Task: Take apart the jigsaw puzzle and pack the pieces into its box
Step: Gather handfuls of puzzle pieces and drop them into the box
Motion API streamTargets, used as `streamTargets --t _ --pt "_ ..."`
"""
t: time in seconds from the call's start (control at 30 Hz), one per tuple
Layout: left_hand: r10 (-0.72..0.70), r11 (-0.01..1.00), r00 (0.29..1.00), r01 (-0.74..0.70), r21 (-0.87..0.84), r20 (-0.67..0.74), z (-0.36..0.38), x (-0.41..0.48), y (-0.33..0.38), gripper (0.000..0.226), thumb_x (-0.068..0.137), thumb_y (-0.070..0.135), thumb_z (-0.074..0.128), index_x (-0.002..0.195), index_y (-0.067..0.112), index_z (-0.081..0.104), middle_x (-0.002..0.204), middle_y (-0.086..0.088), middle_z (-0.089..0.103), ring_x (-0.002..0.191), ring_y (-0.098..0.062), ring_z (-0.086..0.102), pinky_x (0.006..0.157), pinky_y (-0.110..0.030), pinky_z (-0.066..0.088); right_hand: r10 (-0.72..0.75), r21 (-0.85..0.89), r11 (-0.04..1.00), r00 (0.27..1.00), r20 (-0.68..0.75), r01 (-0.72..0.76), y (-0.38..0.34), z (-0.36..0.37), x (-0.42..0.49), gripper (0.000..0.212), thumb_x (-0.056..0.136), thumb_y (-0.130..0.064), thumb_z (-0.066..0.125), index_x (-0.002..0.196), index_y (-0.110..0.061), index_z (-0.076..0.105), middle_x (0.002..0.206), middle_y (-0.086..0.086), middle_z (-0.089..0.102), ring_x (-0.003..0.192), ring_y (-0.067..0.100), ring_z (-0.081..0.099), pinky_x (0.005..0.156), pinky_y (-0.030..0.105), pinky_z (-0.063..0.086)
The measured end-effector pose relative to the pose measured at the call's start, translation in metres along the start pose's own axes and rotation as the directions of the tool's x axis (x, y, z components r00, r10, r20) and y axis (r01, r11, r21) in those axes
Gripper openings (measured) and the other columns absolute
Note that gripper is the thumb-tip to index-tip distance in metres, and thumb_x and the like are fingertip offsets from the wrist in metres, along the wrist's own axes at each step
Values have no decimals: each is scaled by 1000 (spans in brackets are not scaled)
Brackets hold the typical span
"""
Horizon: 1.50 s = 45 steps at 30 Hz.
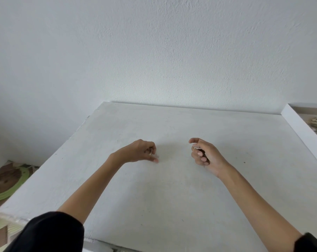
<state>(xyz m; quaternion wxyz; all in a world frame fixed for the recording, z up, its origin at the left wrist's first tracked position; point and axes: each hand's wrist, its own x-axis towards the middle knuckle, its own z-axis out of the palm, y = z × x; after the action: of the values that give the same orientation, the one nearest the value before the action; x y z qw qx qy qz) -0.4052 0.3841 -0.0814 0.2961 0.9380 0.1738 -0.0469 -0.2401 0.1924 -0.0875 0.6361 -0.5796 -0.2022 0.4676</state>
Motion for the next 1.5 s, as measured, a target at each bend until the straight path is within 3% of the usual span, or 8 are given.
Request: streamTargets --t 0.23,0.43,0.57,0.67,0.9,1.03,1.4,1.5 --pt "61 998 997 -61 -4 -54 3 2 9 30 87 18 59 65 23 38 59 7 36 53 -9 30 52 -18 25 -101 -287 952 995 22 103 -2 -2 -7 31 87 0 33 96 -13 59 51 -3 38 39 8 24 37 17 17" --pt "202 974 970 -213 -73 -138 5 15 50 8 91 14 52 89 21 49 62 1 38 54 -9 32 51 -17 30 -359 -638 718 933 2 278 -2 -15 -20 31 86 -2 40 78 -21 62 53 1 39 46 10 33 49 21 29" --pt "255 953 950 -278 -119 -181 14 32 89 7 92 23 55 85 21 57 65 -13 45 56 -9 33 53 -19 30 -425 -685 646 904 43 336 -12 -49 -34 16 90 -14 52 87 -26 62 59 7 39 55 18 36 54 26 30" --pt "271 932 943 -308 -193 -194 27 45 122 14 88 28 61 80 17 57 61 2 43 54 -8 32 53 -18 29 -444 -703 610 892 81 367 -24 -79 -48 8 89 -23 58 96 -24 61 58 5 40 54 14 38 53 21 31" --pt "345 903 921 -378 -204 -183 61 90 201 15 88 27 62 80 16 56 65 4 46 55 -7 33 52 -14 30 -473 -727 601 881 13 333 -48 -164 -81 14 86 -30 61 74 -22 64 61 18 53 53 14 39 55 26 31" --pt "407 885 896 -435 -168 -178 82 119 256 13 90 23 59 82 14 54 63 7 46 54 -5 36 51 -12 31 -490 -733 600 871 -22 319 -65 -213 -98 30 87 -36 57 62 -19 57 54 0 48 52 12 42 55 25 34" --pt "455 857 866 -489 -159 -208 128 194 364 14 91 23 58 80 16 53 60 5 44 51 -8 31 49 -16 28 -624 -836 451 781 -43 314 -113 -338 -116 30 90 -25 55 62 -34 51 57 -13 53 49 6 50 54 22 39" --pt "450 865 868 -482 -138 -209 136 216 385 13 91 23 58 82 14 55 60 1 52 46 -8 31 47 -16 27 -636 -859 417 771 -41 298 -123 -368 -113 26 90 -24 55 64 -23 56 58 -12 55 54 15 54 57 29 40"
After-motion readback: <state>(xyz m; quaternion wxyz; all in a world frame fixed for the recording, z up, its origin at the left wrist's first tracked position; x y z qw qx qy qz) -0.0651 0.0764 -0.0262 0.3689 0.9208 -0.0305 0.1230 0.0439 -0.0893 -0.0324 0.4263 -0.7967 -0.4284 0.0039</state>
